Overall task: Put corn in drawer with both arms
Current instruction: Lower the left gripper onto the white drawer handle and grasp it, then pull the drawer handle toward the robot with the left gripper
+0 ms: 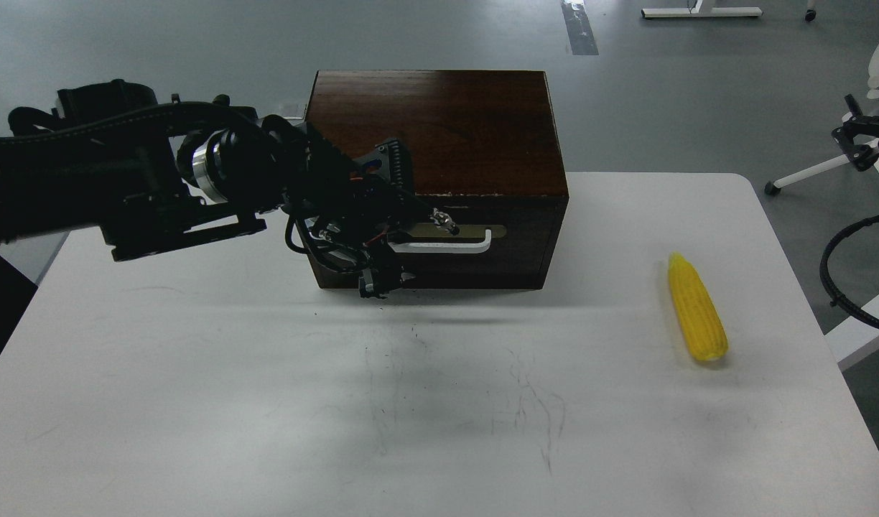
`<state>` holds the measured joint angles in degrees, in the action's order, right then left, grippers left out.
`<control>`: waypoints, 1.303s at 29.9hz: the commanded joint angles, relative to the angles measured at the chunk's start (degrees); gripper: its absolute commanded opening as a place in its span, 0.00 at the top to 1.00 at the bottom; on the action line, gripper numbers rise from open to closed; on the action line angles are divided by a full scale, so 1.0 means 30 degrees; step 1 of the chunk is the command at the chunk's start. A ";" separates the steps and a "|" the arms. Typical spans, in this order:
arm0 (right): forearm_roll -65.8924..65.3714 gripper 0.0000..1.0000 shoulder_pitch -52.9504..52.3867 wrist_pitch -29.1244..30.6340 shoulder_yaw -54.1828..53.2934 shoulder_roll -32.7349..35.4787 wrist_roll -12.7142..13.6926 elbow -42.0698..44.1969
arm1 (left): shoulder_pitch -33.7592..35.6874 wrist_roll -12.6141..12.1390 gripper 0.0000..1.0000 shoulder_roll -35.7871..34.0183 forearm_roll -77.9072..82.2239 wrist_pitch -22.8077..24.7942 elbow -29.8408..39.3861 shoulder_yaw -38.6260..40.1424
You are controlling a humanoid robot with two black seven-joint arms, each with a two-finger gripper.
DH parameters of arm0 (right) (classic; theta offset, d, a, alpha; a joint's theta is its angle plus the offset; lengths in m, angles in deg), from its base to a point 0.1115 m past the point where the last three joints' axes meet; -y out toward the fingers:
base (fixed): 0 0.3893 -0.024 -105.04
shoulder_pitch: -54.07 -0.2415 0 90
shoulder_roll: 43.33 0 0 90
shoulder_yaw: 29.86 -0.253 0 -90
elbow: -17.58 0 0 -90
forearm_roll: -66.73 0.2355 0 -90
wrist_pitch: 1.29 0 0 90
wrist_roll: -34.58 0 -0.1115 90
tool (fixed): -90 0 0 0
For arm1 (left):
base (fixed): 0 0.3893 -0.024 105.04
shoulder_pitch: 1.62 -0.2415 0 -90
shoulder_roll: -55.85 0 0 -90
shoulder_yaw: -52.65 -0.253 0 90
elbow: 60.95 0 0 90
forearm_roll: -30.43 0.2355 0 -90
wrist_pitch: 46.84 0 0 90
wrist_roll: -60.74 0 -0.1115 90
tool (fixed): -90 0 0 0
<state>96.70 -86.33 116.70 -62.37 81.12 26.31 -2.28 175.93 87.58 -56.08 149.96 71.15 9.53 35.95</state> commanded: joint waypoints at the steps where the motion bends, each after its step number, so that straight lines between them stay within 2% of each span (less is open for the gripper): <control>1: 0.0000 0.00 -0.0016 0.0000 0.0029 0.0002 0.0001 0.0000 | -0.0004 0.0164 0.53 0.0046 -0.0002 0.0002 0.0237 0.0029; 16: 0.0000 0.00 -0.0426 0.0000 0.0029 -0.0028 0.0001 0.0732 | 0.0348 0.0310 0.53 0.0602 -0.0002 0.0002 0.0910 0.0029; 23: 0.0000 0.00 -0.0426 0.0000 0.0029 0.0002 0.0030 0.0761 | 0.0465 0.0386 0.53 0.0427 -0.0031 0.0002 0.2052 0.0000; 39: 0.0000 0.00 -0.0426 0.0000 0.0029 0.0002 0.0030 0.0761 | 0.0728 0.0386 0.53 0.0339 -0.0031 0.0002 0.2405 0.0029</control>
<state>96.70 -87.65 116.71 -62.28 81.13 26.38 0.01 178.10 88.81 -54.99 149.82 71.17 16.40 36.00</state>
